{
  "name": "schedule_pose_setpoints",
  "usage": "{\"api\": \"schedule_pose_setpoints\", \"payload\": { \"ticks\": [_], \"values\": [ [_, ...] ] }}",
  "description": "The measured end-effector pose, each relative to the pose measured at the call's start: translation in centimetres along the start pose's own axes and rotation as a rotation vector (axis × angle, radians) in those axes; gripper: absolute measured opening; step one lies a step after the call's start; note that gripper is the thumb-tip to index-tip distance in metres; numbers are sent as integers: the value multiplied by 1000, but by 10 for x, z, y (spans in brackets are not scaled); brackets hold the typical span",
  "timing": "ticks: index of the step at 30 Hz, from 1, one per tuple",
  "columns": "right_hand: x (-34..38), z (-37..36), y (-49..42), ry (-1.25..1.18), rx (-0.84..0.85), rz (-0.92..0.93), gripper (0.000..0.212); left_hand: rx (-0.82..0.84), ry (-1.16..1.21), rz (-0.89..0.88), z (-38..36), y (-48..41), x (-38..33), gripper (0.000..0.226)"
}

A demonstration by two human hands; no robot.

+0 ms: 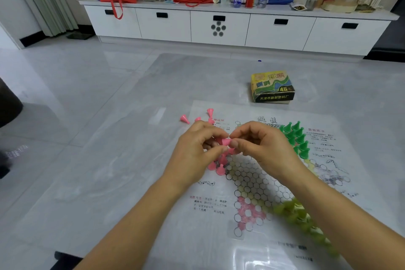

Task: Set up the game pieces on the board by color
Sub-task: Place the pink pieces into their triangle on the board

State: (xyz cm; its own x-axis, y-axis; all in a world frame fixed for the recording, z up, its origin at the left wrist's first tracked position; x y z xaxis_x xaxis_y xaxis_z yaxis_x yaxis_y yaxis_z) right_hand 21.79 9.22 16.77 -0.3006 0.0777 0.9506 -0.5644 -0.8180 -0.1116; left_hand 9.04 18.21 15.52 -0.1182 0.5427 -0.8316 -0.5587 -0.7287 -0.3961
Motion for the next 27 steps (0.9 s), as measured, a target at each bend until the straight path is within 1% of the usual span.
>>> {"api": "schedule_pose_setpoints", "payload": {
  "ticks": [3, 5, 7, 8, 10, 13, 15, 18, 21, 27],
  "values": [
    [-1, 8, -2, 80, -33, 6, 7, 3, -8, 8, 2, -1, 1, 26],
    [-4, 15, -5, 248, -45, 19, 5, -56, -30, 48, 8, -5, 4, 30],
    [-9, 18, -5, 478, 0, 51, 4, -131, -48, 126, 16, -9, 10, 31],
    [-11, 17, -4, 571, 36, 62, 7, -154, -50, 167, 20, -11, 13, 31],
    [-17, 13, -1, 659, 95, 79, 10, -161, -16, 244, 26, -13, 17, 26],
    [-18, 7, 0, 685, 122, 125, 8, -154, 43, 330, 32, -14, 20, 11],
    [-19, 4, -2, 675, 130, 127, 12, -161, 72, 361, 35, -15, 23, 4],
    [-21, 5, -4, 651, 145, 68, 16, -158, 81, 390, 37, -15, 26, 4],
    [-24, 9, -6, 638, 136, 5, 14, -149, 94, 404, 37, -14, 27, 6],
    [-25, 5, -8, 637, 130, 10, 11, -121, 74, 422, 34, -14, 29, 6]
  ]
}}
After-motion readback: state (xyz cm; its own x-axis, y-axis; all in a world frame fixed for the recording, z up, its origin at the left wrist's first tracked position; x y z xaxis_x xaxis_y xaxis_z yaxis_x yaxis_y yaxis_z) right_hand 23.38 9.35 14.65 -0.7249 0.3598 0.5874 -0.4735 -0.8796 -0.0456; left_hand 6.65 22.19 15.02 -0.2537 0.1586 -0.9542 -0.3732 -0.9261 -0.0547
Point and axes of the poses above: each hand's wrist, its own y-axis away from the middle knuckle, its own z-axis out of the back of the hand, x = y × z, the point moved 1 cm from there along -y, towards the middle knuckle, and after that the axes turned 10 degrees about -x, right-handed, at the moved point
